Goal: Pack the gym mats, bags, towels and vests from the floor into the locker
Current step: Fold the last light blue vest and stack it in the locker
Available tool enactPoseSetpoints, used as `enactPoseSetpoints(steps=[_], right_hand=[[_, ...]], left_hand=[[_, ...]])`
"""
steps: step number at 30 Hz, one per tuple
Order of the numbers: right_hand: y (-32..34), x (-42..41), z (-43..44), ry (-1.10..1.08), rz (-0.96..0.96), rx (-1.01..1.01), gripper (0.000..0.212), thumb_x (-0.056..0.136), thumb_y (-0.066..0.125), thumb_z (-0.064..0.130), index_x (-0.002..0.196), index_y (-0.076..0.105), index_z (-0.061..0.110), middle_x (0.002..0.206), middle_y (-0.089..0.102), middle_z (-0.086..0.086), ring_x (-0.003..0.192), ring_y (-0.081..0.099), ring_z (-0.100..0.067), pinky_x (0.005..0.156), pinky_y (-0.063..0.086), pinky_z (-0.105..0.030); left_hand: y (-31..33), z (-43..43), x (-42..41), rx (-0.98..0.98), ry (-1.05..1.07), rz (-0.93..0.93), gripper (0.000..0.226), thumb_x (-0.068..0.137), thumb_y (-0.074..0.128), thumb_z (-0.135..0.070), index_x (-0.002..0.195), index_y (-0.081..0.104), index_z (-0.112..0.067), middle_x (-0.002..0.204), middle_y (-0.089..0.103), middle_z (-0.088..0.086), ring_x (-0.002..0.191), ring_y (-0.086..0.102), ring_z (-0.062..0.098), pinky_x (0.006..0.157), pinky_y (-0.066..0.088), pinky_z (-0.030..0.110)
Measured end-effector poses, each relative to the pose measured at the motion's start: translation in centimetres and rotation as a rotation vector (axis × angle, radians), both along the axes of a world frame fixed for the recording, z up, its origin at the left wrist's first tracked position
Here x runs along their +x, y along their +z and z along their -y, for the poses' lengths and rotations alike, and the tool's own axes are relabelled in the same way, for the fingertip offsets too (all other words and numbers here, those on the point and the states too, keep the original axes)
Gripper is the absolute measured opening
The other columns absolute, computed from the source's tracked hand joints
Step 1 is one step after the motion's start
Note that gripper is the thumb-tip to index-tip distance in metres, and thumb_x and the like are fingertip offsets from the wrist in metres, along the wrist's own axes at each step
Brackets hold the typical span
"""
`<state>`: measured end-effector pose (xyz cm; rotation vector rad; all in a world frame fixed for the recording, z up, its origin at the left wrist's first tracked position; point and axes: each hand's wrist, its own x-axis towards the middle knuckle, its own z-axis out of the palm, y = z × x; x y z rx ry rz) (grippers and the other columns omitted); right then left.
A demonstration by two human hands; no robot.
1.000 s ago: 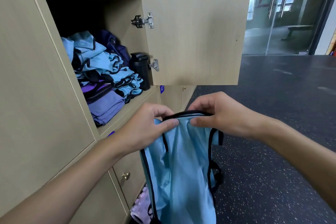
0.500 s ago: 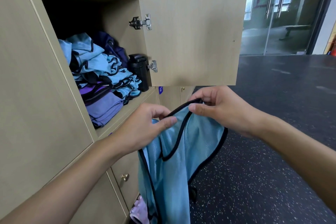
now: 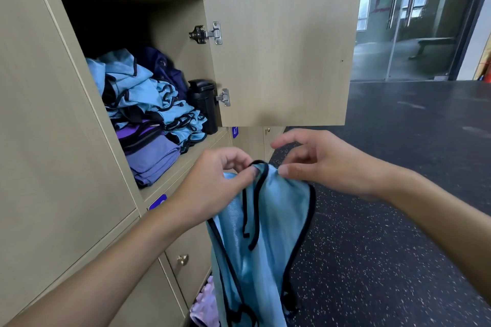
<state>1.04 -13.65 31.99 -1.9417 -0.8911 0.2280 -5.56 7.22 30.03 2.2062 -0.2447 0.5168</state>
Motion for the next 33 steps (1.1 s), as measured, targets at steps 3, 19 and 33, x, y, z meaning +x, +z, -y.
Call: enactPoseSetpoints(steps=[3, 19, 33], right_hand=[[0.1, 0.0, 0.1, -0.042, 0.076, -0.046, 0.005, 0.092, 0.068, 0.013, 0.096, 0.071, 0.012, 0.075, 0.073, 0.000, 0.067, 0.062, -0.005, 0.073, 0.053, -0.027], [-0.3, 0.2, -0.4, -0.152, 0.076, 0.109, 0.015, 0.096, 0.061, 0.012, 0.083, 0.067, 0.015, 0.061, 0.056, 0.015, 0.054, 0.046, 0.003, 0.058, 0.036, -0.009], [-0.6, 0.1, 0.0, -0.083, 0.180, -0.074, 0.015, 0.096, 0.061, 0.012, 0.087, 0.073, 0.016, 0.081, 0.075, 0.002, 0.068, 0.062, -0.005, 0.071, 0.052, -0.028]], left_hand=[[-0.1, -0.2, 0.0, -0.022, 0.022, -0.024, 0.015, 0.089, 0.070, -0.015, 0.076, 0.065, -0.017, 0.075, 0.071, -0.001, 0.069, 0.060, 0.001, 0.073, 0.048, 0.018], [-0.3, 1.3, -0.6, -0.015, -0.082, -0.114, 0.011, 0.081, 0.081, -0.014, 0.089, 0.074, -0.016, 0.087, 0.076, -0.006, 0.081, 0.069, -0.002, 0.076, 0.050, 0.013], [1.0, -1.0, -0.3, -0.004, 0.001, -0.043, 0.014, 0.092, 0.069, -0.014, 0.081, 0.077, -0.019, 0.079, 0.077, -0.008, 0.075, 0.070, 0.006, 0.075, 0.054, 0.024]])
